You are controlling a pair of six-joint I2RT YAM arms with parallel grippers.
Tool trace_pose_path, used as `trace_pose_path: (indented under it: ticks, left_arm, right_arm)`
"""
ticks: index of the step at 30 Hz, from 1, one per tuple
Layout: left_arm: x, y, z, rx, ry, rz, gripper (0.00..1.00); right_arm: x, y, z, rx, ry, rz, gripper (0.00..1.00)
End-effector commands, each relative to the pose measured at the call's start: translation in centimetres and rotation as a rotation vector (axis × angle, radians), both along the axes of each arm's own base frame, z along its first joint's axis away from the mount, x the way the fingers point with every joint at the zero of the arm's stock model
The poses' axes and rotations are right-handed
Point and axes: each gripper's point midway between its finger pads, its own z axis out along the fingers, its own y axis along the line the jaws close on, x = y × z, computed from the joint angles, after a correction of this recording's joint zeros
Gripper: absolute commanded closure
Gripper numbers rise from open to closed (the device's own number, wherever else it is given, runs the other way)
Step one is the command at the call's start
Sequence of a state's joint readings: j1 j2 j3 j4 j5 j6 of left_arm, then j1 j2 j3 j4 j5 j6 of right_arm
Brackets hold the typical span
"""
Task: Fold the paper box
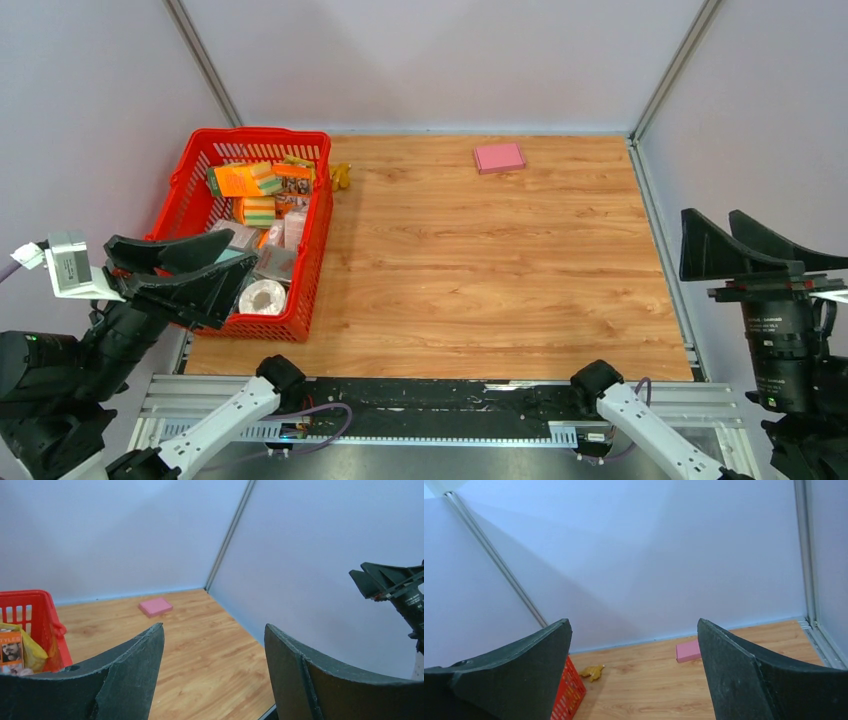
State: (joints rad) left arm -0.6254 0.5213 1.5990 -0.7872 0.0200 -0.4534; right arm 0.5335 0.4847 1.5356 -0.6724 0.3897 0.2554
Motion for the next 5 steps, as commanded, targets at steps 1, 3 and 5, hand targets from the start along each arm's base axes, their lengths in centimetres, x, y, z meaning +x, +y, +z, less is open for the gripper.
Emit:
trace_pose_path:
  ticks: [1,3,5]
  left_arm:
    - [1.6,-0.5,0.0,0.041,-0.003,0.032,0.19]
    - [2.0,-0.3,0.0,0.037,-0.001,0.056,0.18]
    - [1.9,-0.1,0.3,0.034,-0.01,0.06,0.18]
  right_arm:
    - [2.4,0.6,-2.2,-0.109,0.074,-0.05,0.0]
    - [2.5,1.7,-2.6,-0.172,0.069,-0.007,0.0]
    - [2.6,1.9,-3.0,-0.192,0.075,0.004,0.0]
